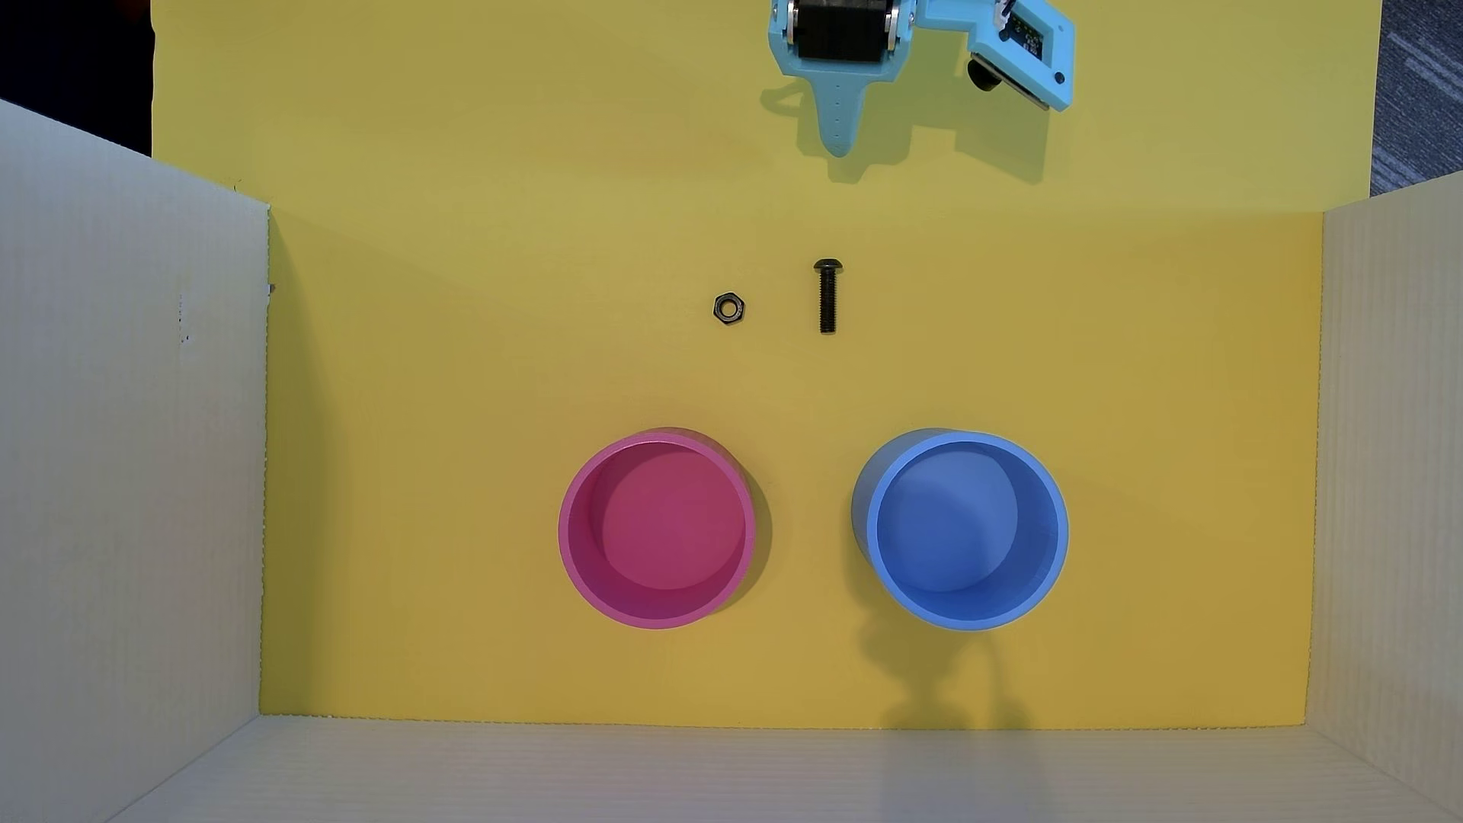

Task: Pick up the bolt and place it in the pink box

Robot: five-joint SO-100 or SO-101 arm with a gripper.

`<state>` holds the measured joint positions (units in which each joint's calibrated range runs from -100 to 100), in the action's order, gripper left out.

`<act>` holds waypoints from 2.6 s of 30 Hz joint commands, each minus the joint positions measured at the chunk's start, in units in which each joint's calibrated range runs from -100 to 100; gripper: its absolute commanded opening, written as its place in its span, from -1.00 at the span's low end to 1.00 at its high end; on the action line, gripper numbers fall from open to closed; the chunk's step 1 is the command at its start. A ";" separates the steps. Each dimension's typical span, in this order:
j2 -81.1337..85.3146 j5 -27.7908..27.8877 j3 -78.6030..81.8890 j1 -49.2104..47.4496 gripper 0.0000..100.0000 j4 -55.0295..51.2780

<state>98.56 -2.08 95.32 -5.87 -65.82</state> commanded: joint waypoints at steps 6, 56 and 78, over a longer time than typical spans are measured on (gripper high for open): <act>-0.16 -0.24 -4.09 1.97 -0.97 6.58; -78.10 13.93 -56.83 5.80 -0.96 8.47; -88.29 24.76 -63.79 -2.00 -0.93 4.86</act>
<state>10.25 22.39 33.96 -7.84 -60.26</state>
